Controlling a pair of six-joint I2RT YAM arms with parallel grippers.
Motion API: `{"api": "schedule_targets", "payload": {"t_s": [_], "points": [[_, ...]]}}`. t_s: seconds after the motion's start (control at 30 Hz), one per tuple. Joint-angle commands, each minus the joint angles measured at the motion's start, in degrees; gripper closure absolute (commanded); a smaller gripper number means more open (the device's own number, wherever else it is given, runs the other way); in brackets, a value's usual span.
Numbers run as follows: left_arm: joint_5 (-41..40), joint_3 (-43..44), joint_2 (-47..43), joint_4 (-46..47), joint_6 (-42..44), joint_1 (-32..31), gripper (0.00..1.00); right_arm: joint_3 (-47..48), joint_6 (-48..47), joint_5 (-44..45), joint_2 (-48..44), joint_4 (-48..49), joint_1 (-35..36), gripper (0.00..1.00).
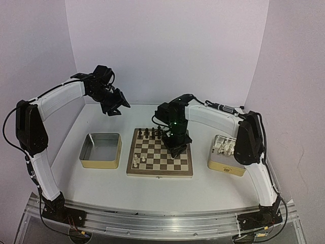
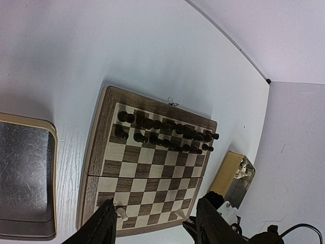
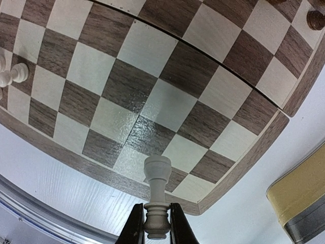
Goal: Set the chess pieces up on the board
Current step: Place the chess piece on the chessboard.
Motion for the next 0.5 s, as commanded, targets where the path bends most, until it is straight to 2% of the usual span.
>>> {"api": "schedule_targets", "payload": {"t_s": [0.0, 0.47], "points": [[0.1, 0.8, -0.5, 1.8, -0.6, 0.0, 0.47, 3.7, 0.4, 1.4, 3.0, -21.1, -0.2, 1.00], [0.3, 0.9, 0.0, 2.3, -1.0, 0.0, 0.47, 4.2, 0.1, 1.4, 4.9, -21.1, -0.2, 1.00]]}}
